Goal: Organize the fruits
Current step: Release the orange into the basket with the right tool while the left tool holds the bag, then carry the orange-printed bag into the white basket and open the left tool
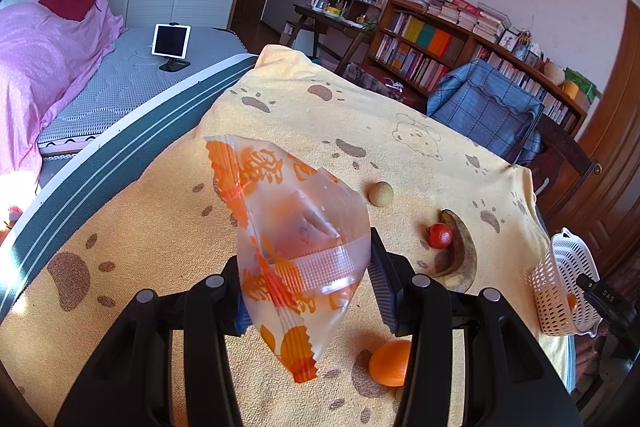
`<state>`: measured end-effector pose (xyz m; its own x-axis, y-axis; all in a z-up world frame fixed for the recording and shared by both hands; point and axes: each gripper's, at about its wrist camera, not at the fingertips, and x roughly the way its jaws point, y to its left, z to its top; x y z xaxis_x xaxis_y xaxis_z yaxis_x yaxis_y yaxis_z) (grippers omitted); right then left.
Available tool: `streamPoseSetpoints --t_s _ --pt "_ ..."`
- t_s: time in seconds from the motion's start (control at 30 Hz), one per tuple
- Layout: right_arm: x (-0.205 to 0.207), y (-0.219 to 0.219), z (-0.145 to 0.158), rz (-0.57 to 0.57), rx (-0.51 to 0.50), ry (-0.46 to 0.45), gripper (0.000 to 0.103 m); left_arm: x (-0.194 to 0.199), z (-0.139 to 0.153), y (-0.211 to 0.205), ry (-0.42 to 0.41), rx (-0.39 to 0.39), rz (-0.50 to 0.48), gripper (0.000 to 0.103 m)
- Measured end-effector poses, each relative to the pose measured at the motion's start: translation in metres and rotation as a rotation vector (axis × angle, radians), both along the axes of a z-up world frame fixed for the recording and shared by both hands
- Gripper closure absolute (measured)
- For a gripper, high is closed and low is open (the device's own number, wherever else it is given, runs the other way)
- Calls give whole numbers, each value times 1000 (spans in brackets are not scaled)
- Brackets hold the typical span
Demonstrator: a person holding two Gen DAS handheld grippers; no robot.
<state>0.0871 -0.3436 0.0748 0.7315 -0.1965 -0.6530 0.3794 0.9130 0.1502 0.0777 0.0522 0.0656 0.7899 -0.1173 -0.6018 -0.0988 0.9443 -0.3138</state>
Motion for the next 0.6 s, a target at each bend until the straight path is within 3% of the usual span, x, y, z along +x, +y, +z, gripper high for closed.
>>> streamPoseSetpoints --t_s 0.33,0.43,0.6 --pt "-35 11 13 -3 -57 -129 54 0 -1 -1 -17 0 -14 56" --pt "-55 15 16 -20 -97 -191 40 0 -1 -2 -23 -18 -38 56" --pt "-79 16 17 -40 -107 -247 38 1 -3 -6 -24 -28 -67 56"
